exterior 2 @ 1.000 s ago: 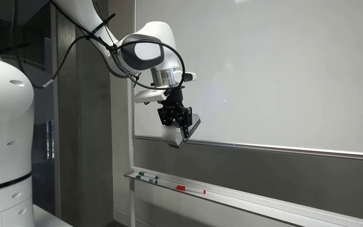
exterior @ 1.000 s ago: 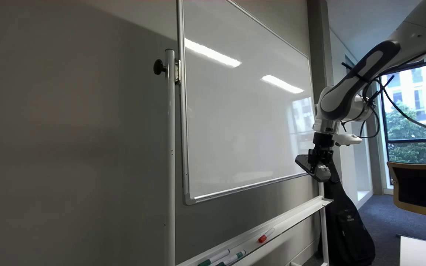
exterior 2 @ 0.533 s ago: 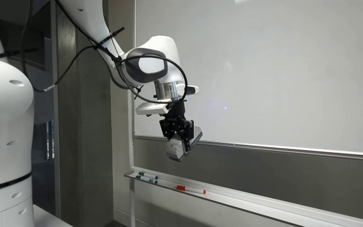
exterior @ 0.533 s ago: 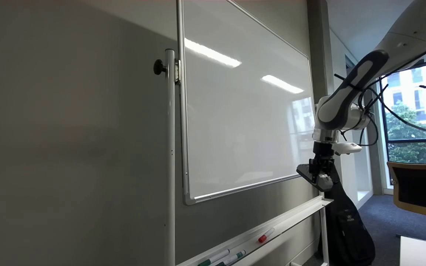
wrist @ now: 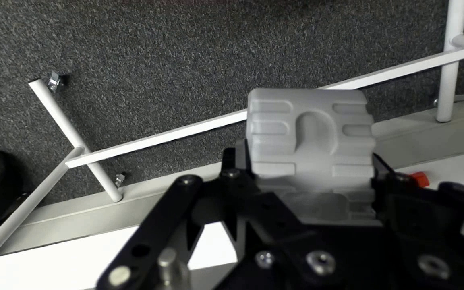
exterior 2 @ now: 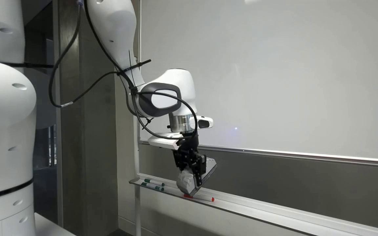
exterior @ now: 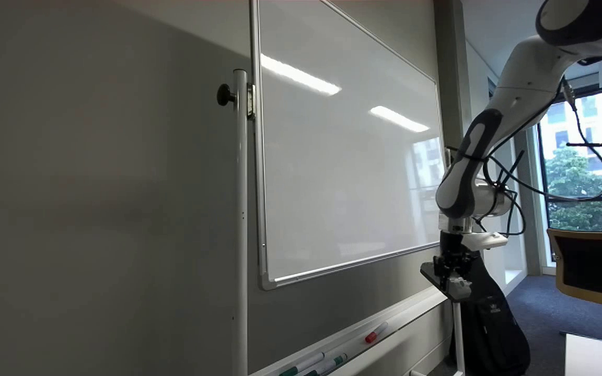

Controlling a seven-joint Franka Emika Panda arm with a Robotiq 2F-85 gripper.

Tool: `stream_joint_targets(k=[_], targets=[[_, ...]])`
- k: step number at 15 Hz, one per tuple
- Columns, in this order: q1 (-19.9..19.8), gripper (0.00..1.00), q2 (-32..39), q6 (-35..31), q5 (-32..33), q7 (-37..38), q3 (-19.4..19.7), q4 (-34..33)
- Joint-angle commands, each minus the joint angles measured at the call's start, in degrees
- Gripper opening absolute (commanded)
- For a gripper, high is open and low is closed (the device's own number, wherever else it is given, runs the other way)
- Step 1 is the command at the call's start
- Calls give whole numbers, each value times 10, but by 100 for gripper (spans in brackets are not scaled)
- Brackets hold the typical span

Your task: Wipe the white board with the grey eraser

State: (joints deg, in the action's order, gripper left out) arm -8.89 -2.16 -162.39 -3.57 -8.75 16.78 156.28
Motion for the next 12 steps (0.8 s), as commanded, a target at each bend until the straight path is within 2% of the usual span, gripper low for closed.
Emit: stream_joint_targets(k=[1,7,12], targets=[[16,38,88,-59,-79,-44,-15,-49],[-10,38,183,-76,-129,-86,-69,-127],[-32,38,256,-83,-110,-99,-83,-188]])
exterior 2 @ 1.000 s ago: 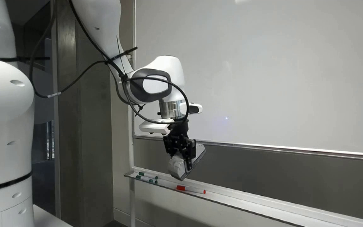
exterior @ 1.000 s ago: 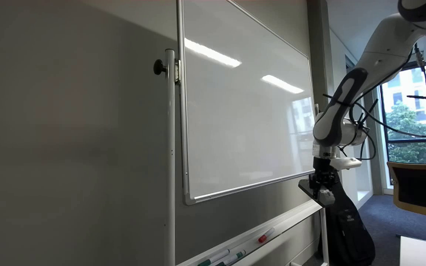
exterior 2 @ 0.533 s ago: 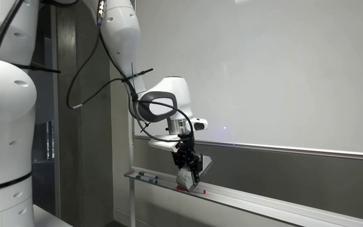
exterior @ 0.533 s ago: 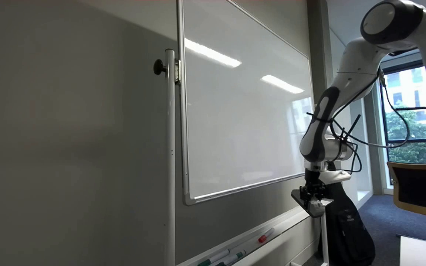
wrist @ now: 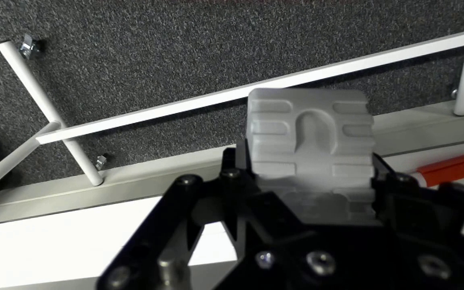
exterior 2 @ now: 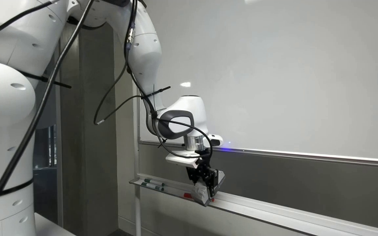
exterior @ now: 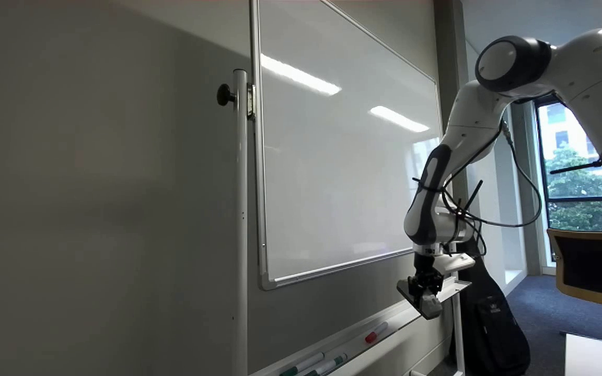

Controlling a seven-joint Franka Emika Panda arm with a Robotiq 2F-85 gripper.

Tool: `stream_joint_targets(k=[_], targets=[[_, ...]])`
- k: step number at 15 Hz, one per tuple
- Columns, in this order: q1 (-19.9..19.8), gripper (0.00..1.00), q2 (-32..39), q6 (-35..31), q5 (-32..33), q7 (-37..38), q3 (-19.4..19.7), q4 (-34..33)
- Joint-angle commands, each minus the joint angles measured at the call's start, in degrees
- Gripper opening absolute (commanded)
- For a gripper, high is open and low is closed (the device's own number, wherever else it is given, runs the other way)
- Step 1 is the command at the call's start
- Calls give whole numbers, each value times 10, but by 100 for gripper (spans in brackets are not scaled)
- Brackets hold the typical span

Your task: Wipe the white board with the grey eraser

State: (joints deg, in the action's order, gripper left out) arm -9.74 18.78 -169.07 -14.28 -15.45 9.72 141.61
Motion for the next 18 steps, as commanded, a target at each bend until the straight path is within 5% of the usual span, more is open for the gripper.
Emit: stream_joint_targets(k=[1,8,18], targets=[[-27,38,61,-18,2,-36,-10,-54],[-104,38,116,-54,82,-34,-55,-117],[-158,38,136,-60,137,-36,-111,-138]])
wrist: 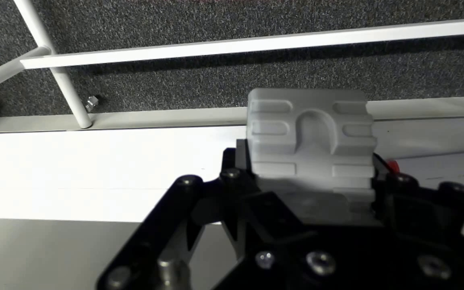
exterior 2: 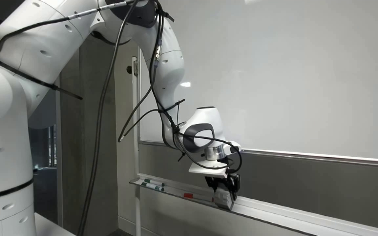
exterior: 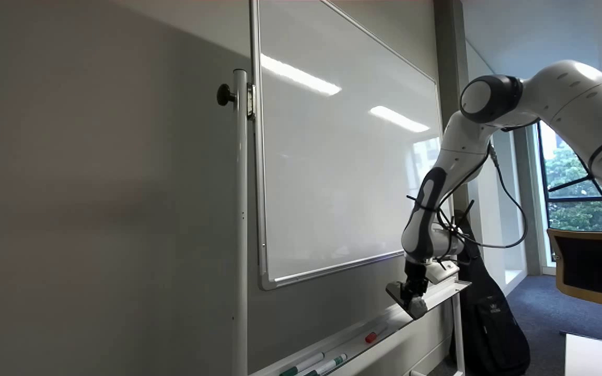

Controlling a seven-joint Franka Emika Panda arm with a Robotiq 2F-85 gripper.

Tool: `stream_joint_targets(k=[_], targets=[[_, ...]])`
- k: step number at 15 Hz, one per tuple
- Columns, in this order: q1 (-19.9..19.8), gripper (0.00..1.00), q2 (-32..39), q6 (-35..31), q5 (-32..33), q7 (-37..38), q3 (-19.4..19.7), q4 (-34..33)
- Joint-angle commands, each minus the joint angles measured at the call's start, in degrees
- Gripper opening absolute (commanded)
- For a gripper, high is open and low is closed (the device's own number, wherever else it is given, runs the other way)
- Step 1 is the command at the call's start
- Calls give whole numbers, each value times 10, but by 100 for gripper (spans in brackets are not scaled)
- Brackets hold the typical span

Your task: Wipe the white board with the grey eraser

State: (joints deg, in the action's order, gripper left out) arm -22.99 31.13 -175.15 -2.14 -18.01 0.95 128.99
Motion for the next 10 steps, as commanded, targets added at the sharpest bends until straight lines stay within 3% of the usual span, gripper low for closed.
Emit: stream_joint_targets(k=[1,10], targets=[[-33,38,15,9,15,-13,-32,-14],[-21,38,41,54,23,-6,-16,-38]])
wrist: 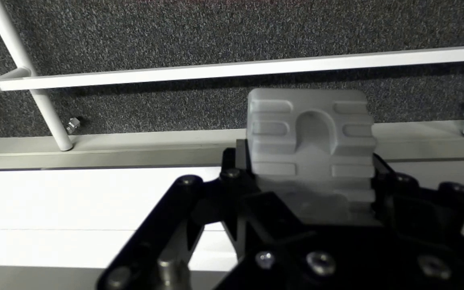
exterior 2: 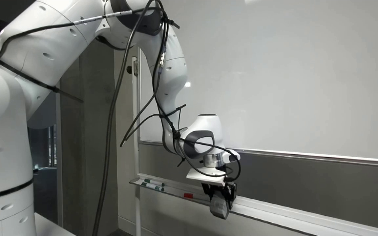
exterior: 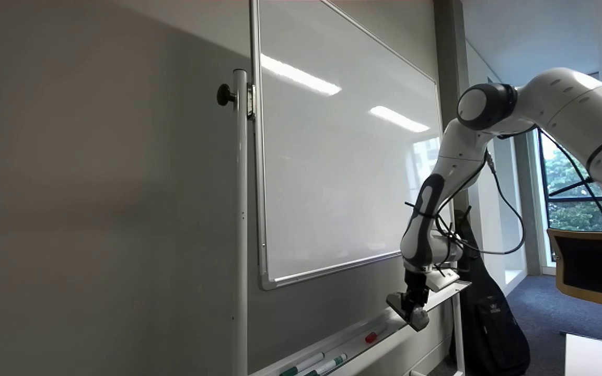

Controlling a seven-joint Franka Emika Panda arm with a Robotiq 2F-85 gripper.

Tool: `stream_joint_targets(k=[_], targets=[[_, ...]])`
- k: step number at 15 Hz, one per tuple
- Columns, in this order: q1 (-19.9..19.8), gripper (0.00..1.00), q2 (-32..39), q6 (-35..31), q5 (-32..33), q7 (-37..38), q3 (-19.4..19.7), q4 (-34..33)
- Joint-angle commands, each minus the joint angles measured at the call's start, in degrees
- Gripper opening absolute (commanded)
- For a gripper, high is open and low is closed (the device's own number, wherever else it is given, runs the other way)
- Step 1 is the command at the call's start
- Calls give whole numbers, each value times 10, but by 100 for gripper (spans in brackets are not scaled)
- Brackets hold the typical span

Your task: Wipe the white board with the grey eraser

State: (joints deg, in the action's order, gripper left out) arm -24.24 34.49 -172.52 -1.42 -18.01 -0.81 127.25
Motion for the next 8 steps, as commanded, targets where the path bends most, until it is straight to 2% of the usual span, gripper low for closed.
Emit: stream_joint_targets(k=[1,8], targets=[[-8,38,9,33,15,-6,2,-25],[-3,38,25,48,13,-6,10,-64]])
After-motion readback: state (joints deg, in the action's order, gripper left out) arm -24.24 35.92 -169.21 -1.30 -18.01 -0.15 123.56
